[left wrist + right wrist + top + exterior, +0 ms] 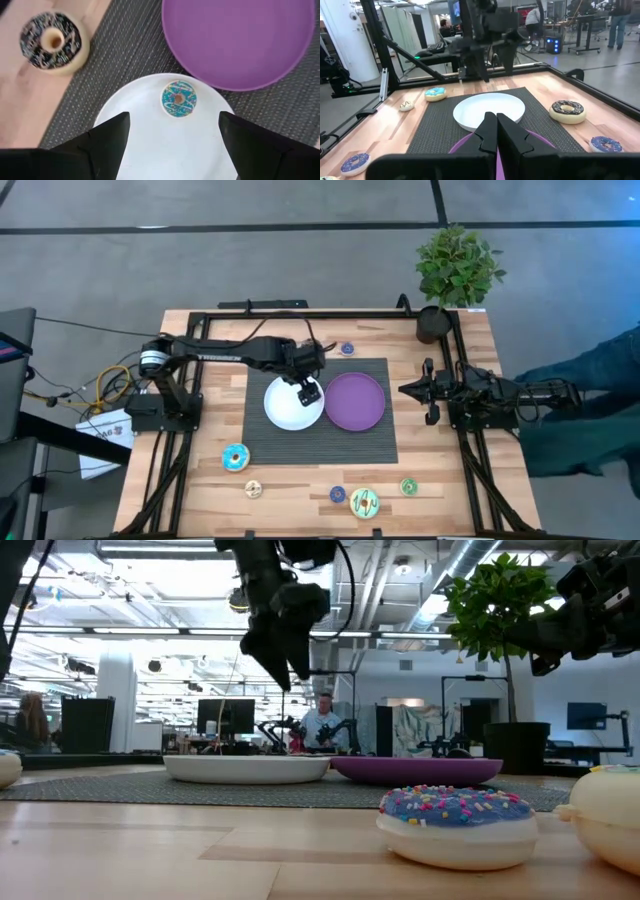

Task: Pick & Place donuts
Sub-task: Put the large light blue donut on the violet plate

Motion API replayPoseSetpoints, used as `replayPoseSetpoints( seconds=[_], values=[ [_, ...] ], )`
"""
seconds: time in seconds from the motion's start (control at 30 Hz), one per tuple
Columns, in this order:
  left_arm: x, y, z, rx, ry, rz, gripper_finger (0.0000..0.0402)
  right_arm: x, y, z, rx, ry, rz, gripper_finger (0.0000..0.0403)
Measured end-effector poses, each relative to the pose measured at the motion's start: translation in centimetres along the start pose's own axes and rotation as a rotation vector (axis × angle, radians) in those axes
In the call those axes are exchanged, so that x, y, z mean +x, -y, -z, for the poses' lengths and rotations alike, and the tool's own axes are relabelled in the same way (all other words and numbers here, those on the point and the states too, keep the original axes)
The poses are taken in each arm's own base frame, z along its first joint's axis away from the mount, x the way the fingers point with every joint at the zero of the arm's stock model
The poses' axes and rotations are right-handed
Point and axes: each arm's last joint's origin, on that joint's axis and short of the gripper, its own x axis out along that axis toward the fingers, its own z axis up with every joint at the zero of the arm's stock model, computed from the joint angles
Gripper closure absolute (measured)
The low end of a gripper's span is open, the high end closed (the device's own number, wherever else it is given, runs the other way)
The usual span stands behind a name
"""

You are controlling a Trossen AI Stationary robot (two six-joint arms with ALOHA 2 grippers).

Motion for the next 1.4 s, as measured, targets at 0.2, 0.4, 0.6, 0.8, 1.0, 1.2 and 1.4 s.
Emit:
replayPoseSetpoints(
  seconds=[0.2, 0.4, 0.6, 0.8, 1.0, 1.2, 1.4],
  values=[
    [-2.5, -0.2, 0.1, 0.036, 0.063, -0.005, 0.0101, 0.0, 0.0, 0.0, 0.000, 0.000, 0.000, 0.0403],
    [-5.0, 0.9, 0.8, 0.069, 0.146, -0.039, 0.0101, 0.0, 0.0, 0.0, 0.000, 0.000, 0.000, 0.0403],
    [-6.5, 2.0, 1.4, 0.057, 0.189, -0.029, 0.0101, 0.0, 0.0, 0.0, 0.000, 0.000, 0.000, 0.0403],
    [-6.9, 3.7, 2.2, 0.088, 0.194, 0.003, 0.0101, 0.0, 0.0, 0.0, 0.000, 0.000, 0.000, 0.0403],
    [-7.4, 5.8, 2.8, 0.125, 0.262, 0.018, 0.0101, 0.0, 0.0, 0.0, 0.000, 0.000, 0.000, 0.0403],
    [-7.5, 7.4, 3.8, 0.144, 0.293, 0.004, 0.0101, 0.0, 0.0, 0.0, 0.001, 0.000, 0.000, 0.0403],
    [-6.5, 7.8, 6.6, 0.125, 0.339, 0.068, 0.0101, 0.0, 0.0, -0.2, 0.094, 0.021, -0.003, 0.0403]
  ],
)
